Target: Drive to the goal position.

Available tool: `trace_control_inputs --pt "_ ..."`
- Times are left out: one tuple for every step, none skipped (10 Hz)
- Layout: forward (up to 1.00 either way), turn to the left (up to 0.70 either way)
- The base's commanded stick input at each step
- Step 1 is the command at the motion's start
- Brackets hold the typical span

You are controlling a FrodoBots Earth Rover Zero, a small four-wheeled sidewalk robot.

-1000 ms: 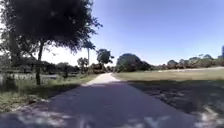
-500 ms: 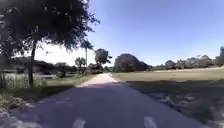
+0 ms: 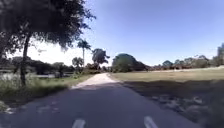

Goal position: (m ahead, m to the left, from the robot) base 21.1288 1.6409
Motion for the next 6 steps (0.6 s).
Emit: trace_control_inputs --pt "0.7 0.35" --pt "0.7 0.35" --pt "0.7 0.35" --pt "0.7 0.3" --pt "0.7 0.12" --pt "0.7 0.0"
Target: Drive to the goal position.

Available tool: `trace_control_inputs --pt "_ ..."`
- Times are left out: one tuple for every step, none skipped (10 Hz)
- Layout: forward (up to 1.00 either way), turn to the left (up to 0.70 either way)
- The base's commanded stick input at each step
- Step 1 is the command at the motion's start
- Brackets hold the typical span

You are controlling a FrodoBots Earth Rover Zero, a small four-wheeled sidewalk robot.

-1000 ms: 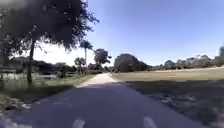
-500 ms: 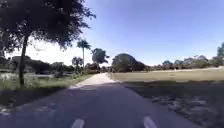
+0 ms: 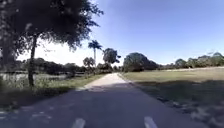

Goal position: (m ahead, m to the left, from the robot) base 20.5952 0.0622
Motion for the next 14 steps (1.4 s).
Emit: trace_control_inputs --pt "0.7 0.0" --pt "0.7 0.0" --pt "0.7 0.0" --pt "0.7 0.0" --pt "0.7 0.0" --pt "0.7 0.0" --pt "0.7 0.0" --pt "0.7 0.0" --pt "0.7 0.0" --pt "0.7 0.0" --pt "0.7 0.0" --pt "0.7 0.0" --pt "0.7 0.0" --pt "0.7 0.0"
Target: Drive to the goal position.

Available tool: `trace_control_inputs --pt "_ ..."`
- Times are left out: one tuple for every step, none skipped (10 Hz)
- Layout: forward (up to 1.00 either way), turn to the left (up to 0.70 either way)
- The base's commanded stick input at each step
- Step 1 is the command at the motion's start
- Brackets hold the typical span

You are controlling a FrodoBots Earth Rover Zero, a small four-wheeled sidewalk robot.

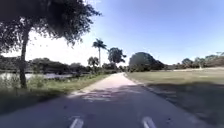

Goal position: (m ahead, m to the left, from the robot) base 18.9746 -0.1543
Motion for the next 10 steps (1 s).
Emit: trace_control_inputs --pt "0.7 0.0" --pt "0.7 0.0" --pt "0.7 0.0" --pt "0.7 0.0" --pt "0.7 0.0" --pt "0.7 0.0" --pt "0.7 0.0" --pt "0.7 0.0" --pt "0.7 0.0" --pt "0.7 0.0"
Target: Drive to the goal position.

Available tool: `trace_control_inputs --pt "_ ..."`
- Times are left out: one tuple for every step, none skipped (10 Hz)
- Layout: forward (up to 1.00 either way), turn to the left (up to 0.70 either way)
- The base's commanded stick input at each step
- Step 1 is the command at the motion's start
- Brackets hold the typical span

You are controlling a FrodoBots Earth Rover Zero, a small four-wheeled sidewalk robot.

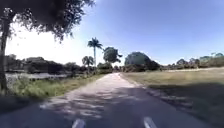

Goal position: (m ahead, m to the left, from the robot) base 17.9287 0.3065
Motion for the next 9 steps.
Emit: trace_control_inputs --pt "0.7 0.0" --pt "0.7 0.0" --pt "0.7 0.0" --pt "0.7 0.0" --pt "0.7 0.15" --pt "0.7 0.35" --pt "0.7 0.35" --pt "0.7 0.2" --pt "0.7 0.0"
